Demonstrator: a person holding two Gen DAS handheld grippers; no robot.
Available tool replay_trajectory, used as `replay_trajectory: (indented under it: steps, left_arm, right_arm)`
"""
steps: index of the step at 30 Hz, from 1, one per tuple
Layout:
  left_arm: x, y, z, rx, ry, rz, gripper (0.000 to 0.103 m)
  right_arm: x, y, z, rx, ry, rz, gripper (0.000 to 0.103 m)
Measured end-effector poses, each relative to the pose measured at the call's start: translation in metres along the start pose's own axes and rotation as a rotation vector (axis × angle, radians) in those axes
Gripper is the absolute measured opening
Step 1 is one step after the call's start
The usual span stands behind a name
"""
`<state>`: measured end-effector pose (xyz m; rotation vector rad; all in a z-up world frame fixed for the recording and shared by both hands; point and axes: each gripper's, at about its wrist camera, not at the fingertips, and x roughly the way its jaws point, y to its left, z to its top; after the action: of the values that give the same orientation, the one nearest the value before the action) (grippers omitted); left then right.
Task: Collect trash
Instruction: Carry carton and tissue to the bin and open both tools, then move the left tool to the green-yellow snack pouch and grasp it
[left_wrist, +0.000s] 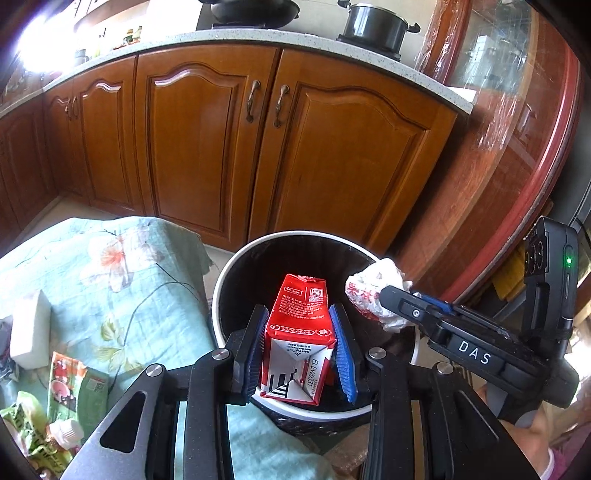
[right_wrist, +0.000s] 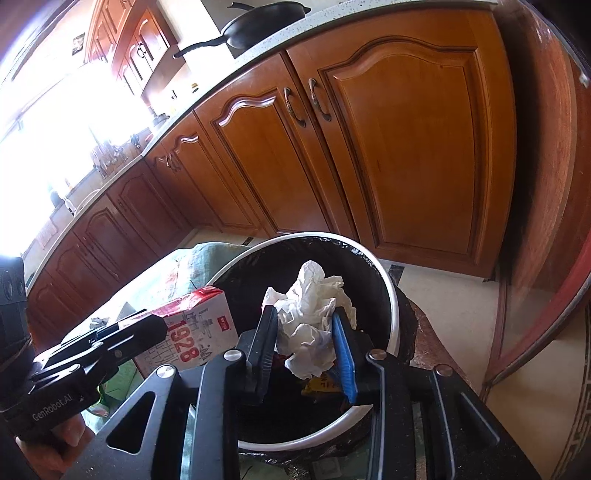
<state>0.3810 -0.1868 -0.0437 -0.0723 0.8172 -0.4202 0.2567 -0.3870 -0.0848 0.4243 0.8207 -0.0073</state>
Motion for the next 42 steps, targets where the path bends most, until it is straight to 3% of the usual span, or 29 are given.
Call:
replay_trajectory:
  steps: [2,4,14,27,42]
  left_arm:
    - [0.002,-0.002,0.001,-0.001,0.002,0.013,0.054]
    - [-0.002,-0.001,-0.001,-0.004,-0.015,0.022,0.059]
    - [-0.036,0.022,-0.030,-0.075,-0.023,0.028,0.066]
    - [-0.109,0.057,-0.081,-0.159,-0.044,0.073,0.068]
    - [-0.184,0.104,-0.132,-0.312,-0.086,0.138,0.068]
  right_arm:
    - [0.000,-0.001,-0.001,0.010,0.004,0.003,0.053]
    - [-0.002,-0.001,-0.003,0.018,-0.003,0.003,0.058]
    - [-0.021,0.012,-0.019,0.033,-0.029,0.054,0.086]
    - [-0.037,0.053,-0.059,0.049,-0.004,0.142,0.089]
    - [-0.023,0.108,-0.100,0.003,0.088,0.204,0.089]
